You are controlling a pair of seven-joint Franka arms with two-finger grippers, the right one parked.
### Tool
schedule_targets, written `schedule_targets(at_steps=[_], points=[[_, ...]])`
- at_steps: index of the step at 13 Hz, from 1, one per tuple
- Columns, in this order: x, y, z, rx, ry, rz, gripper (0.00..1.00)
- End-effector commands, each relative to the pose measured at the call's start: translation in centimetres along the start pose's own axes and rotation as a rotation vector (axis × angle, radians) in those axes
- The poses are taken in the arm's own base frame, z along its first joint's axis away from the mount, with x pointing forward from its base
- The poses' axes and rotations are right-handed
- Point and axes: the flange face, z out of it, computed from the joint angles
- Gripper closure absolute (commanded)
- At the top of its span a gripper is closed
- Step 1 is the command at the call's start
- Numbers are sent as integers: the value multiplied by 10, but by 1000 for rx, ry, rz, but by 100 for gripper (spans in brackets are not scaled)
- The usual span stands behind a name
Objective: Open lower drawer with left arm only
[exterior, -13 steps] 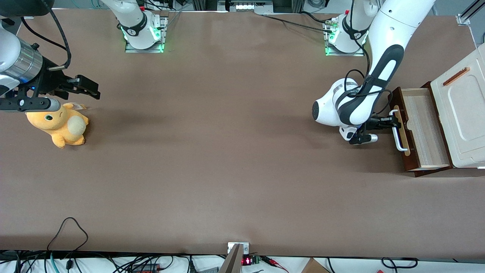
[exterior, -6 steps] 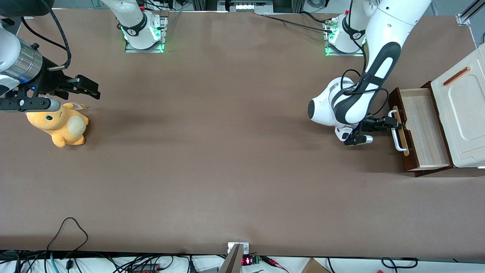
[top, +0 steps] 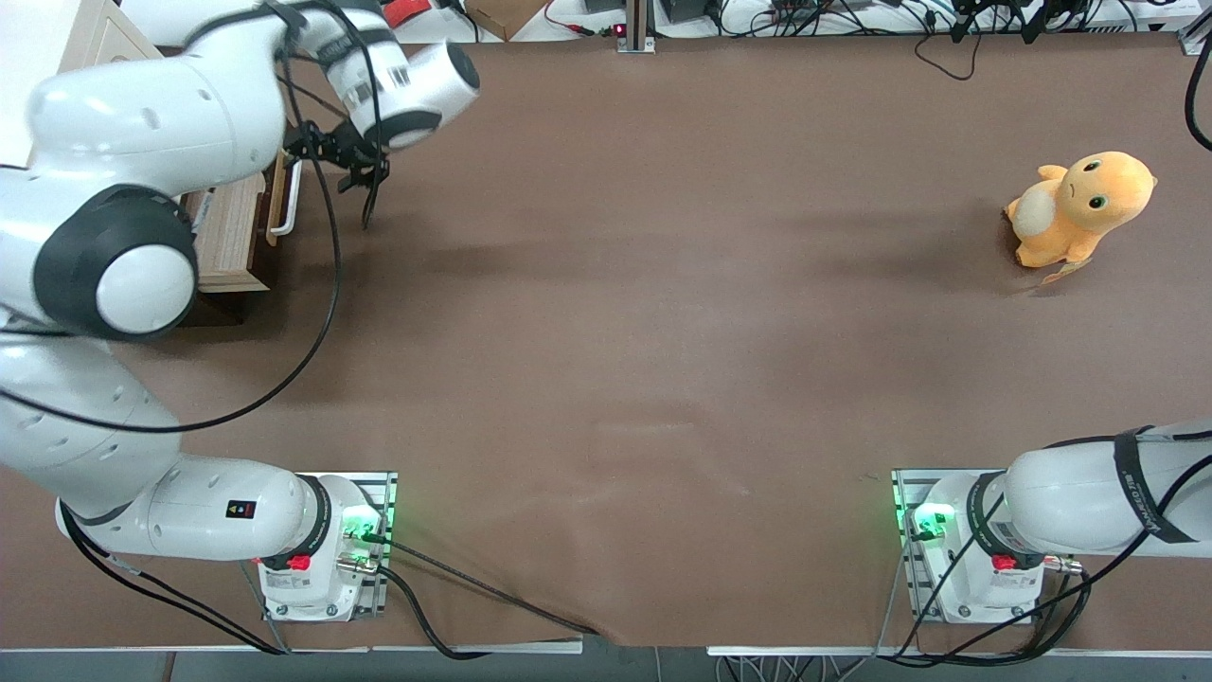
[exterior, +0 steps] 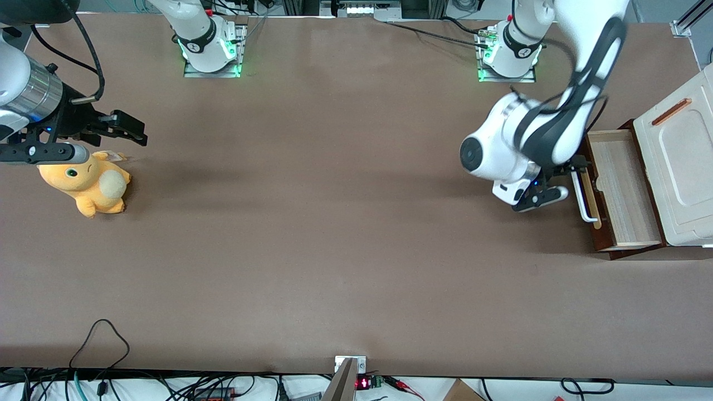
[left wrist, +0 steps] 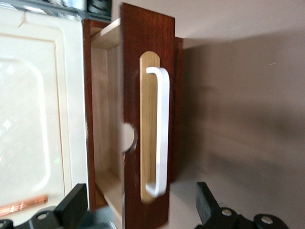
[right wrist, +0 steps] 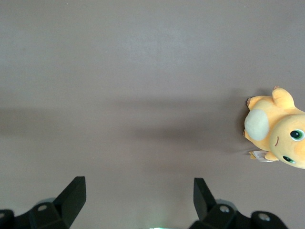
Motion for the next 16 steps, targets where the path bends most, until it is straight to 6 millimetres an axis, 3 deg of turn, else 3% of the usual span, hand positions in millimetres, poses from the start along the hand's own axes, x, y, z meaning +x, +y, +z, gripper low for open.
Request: schedule_targets(at_steps=[1,3,4,5,8,11,14,16], points=[[-14,-64,-76,-183,27,33,0],[-2,-113,-121,-396,3,-5,0],[5,-140,-133,-491,-8,-8,0],[11,-166,-137,-569,-10,21,0],[29,-232,-126,-777,-13,69,0],[31,-267,-109,-862,8,99,0],[38,-281,-87,-927,35,127,0],[30,-288,-85,-930,49,131,0]])
